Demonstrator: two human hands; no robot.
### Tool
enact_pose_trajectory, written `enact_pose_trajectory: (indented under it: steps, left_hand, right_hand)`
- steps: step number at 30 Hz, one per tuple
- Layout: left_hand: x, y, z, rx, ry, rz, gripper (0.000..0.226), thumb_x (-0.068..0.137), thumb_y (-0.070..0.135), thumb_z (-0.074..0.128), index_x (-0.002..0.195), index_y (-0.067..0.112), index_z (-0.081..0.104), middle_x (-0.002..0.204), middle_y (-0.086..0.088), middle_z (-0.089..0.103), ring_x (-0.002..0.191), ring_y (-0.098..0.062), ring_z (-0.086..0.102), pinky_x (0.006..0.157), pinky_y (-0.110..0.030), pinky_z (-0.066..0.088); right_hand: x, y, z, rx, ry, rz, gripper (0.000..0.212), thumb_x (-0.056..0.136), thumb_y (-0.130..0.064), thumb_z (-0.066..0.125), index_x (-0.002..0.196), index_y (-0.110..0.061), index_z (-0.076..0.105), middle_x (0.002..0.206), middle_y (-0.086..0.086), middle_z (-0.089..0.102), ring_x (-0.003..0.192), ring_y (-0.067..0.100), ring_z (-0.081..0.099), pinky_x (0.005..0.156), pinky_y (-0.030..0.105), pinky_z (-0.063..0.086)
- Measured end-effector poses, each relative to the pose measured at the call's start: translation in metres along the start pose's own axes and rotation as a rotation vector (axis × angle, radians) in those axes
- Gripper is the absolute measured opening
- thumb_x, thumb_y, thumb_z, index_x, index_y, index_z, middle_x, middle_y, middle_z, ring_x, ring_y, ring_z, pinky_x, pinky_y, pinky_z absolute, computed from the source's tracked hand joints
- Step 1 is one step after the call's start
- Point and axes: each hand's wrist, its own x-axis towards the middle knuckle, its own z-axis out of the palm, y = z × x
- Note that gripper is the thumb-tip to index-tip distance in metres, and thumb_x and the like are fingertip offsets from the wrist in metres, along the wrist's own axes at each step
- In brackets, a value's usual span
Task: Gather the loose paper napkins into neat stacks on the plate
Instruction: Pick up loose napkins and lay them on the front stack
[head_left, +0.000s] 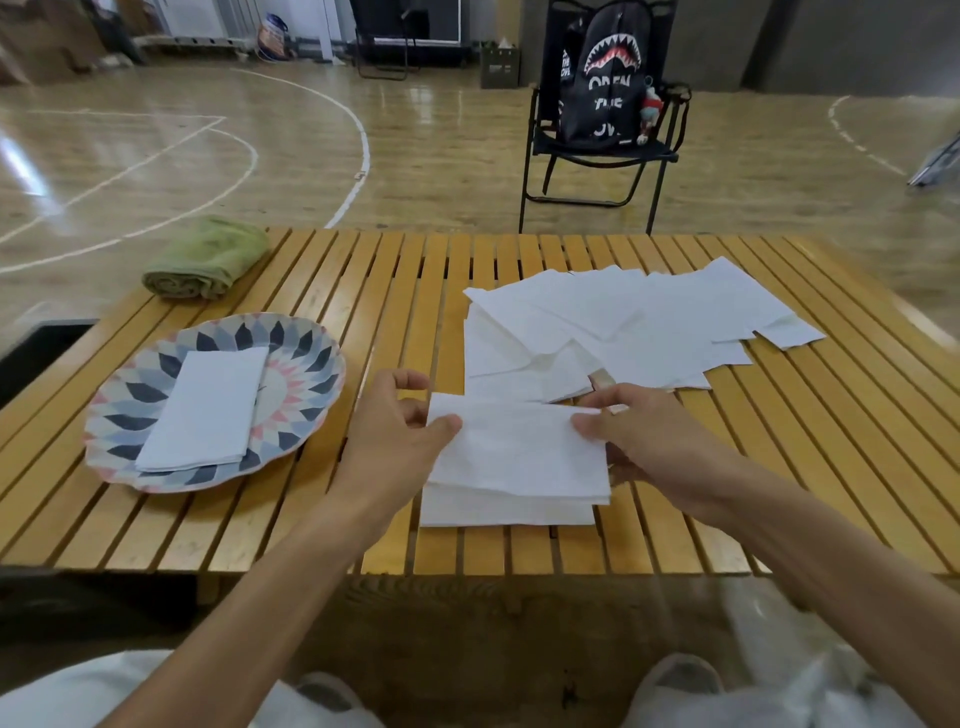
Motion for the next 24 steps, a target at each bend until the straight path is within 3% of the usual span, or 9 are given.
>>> enact_pose_trajectory:
  steps: [5,11,17,20,24]
  left_hand:
    - [0.007,-0.021,-0.001,0.358,-0.024,-0.017,0.048,0.086,0.03,0.074,0.114,0.043,0.038,0.094,0.013,0.063,0.084,-0.006,0.064,0.069,-0.031,0.06]
    - [0.003,-0.03,0.004,0.619,-0.017,0.147,0.049,0.089,0.027,0.07,0.12,0.042,0.035,0.08,0.004,0.059,0.066,-0.011,0.061,0.053,-0.026,0.054]
    - [0.0,-0.027,0.009,0.735,-0.022,0.152,0.049,0.091,0.023,0.067,0.129,0.034,0.038,0.073,0.008,0.056,0.057,-0.008,0.058,0.041,-0.015,0.044]
    - [-0.005,-0.027,0.012,0.814,-0.031,0.159,0.051,0.093,0.027,0.065,0.134,0.032,0.036,0.085,0.012,0.056,0.074,-0.006,0.059,0.057,-0.015,0.042]
    - [-0.008,-0.028,0.014,1.001,0.024,0.234,0.05,0.093,0.034,0.063,0.136,0.031,0.039,0.124,0.005,0.05,0.107,-0.012,0.055,0.083,-0.024,0.044]
  right_hand:
    - [0.006,0.011,0.004,-0.2,-0.013,-0.003,0.029,0.091,-0.017,0.073,0.113,-0.024,0.057,0.092,0.006,0.074,0.064,0.012,0.071,0.054,0.023,0.054]
    - [0.015,0.021,0.012,-0.551,0.072,-0.121,0.025,0.09,-0.028,0.072,0.108,-0.032,0.055,0.087,-0.001,0.068,0.076,0.011,0.067,0.059,0.021,0.047]
    - [0.024,0.033,0.013,-0.625,0.109,-0.176,0.021,0.09,-0.027,0.07,0.108,-0.03,0.059,0.074,-0.006,0.058,0.063,0.006,0.056,0.055,0.016,0.04]
    - [0.025,0.037,0.016,-0.668,0.134,-0.199,0.022,0.092,-0.027,0.07,0.11,-0.029,0.059,0.077,-0.008,0.057,0.066,0.007,0.056,0.057,0.016,0.039]
    - [0.025,0.04,0.02,-0.75,0.168,-0.245,0.026,0.093,-0.03,0.069,0.116,-0.028,0.057,0.079,-0.01,0.056,0.069,0.006,0.056,0.057,0.016,0.037]
